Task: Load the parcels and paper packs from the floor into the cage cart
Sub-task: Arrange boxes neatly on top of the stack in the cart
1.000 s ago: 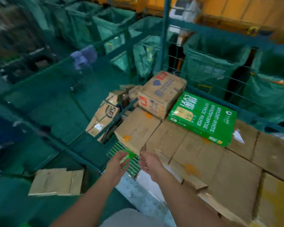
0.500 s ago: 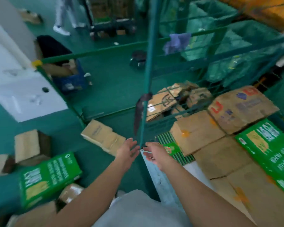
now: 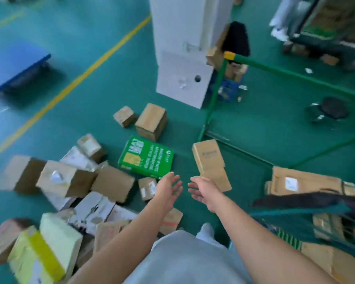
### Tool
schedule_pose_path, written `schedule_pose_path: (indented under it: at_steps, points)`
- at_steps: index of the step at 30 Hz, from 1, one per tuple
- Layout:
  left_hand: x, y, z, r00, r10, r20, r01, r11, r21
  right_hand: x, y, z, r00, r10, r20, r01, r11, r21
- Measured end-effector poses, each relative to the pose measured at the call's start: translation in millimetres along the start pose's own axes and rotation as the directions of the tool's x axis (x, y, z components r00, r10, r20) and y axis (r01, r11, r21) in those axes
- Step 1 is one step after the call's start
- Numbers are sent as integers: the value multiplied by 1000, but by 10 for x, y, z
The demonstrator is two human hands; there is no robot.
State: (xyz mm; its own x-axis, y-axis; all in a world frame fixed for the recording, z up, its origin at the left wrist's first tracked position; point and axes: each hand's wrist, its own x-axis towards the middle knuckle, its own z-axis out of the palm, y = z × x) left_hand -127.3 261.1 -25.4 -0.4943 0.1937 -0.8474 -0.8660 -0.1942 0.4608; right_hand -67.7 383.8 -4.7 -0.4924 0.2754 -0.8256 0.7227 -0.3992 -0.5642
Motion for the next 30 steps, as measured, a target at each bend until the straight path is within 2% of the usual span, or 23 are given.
schedule_pose_path:
  at_steps: [6, 13, 20, 30]
  points:
    - [188, 206, -323, 981, -10, -195, -31, 978, -207, 469, -236, 435, 986, 73, 147, -40, 975, -219]
    - [499, 585, -9, 923, -22, -385, -128, 924, -359, 1133, -965, 539, 942, 175, 288, -40, 907, -419]
    - [594, 1024, 603, 908, -6, -418, -194, 879, -436, 1635, -1858, 562, 941, 159, 298, 3, 879, -477]
    - [783, 1227, 580, 876, -49, -480, -265, 783, -562, 1867, -2084, 827, 908, 268, 324, 16, 748, -663]
